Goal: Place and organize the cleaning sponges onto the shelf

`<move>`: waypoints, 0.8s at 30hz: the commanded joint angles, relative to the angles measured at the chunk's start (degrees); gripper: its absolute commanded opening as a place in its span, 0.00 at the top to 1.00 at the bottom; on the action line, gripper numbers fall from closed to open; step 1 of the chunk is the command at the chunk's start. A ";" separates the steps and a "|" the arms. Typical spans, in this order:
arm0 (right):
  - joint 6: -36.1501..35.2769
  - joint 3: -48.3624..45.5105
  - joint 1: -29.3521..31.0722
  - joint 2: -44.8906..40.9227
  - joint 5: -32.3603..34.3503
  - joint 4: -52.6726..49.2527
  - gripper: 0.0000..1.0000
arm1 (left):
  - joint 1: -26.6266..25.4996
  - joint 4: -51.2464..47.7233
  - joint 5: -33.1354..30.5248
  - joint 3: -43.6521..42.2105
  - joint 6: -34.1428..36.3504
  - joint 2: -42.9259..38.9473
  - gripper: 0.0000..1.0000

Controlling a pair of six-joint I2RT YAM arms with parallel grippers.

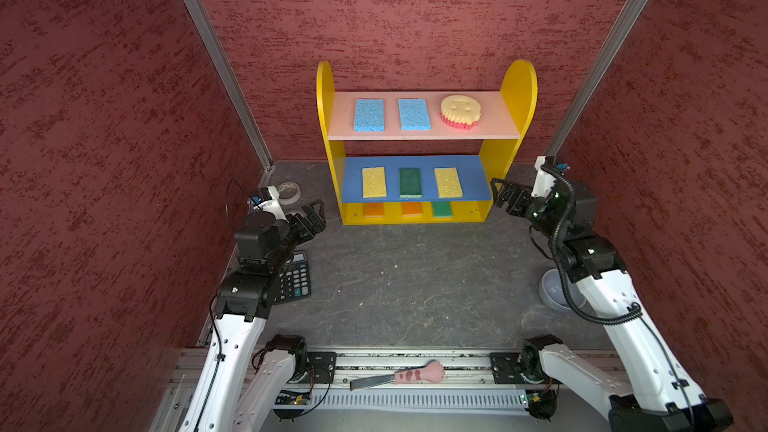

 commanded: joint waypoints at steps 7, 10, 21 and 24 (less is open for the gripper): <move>-2.36 -15.94 -0.19 -6.91 5.63 19.14 0.01 | 0.42 19.32 -3.87 -12.34 8.30 -5.58 0.00; -2.44 -24.61 -0.18 -7.17 8.99 28.99 0.01 | 0.33 29.46 6.36 -19.80 17.19 -7.54 0.00; -12.50 -38.04 -0.20 0.43 14.44 46.56 0.01 | -0.51 38.74 2.29 -27.45 23.66 4.80 0.01; -12.15 -40.18 -0.23 2.57 17.14 49.71 0.01 | -0.93 41.96 -0.55 -27.36 25.71 10.91 0.01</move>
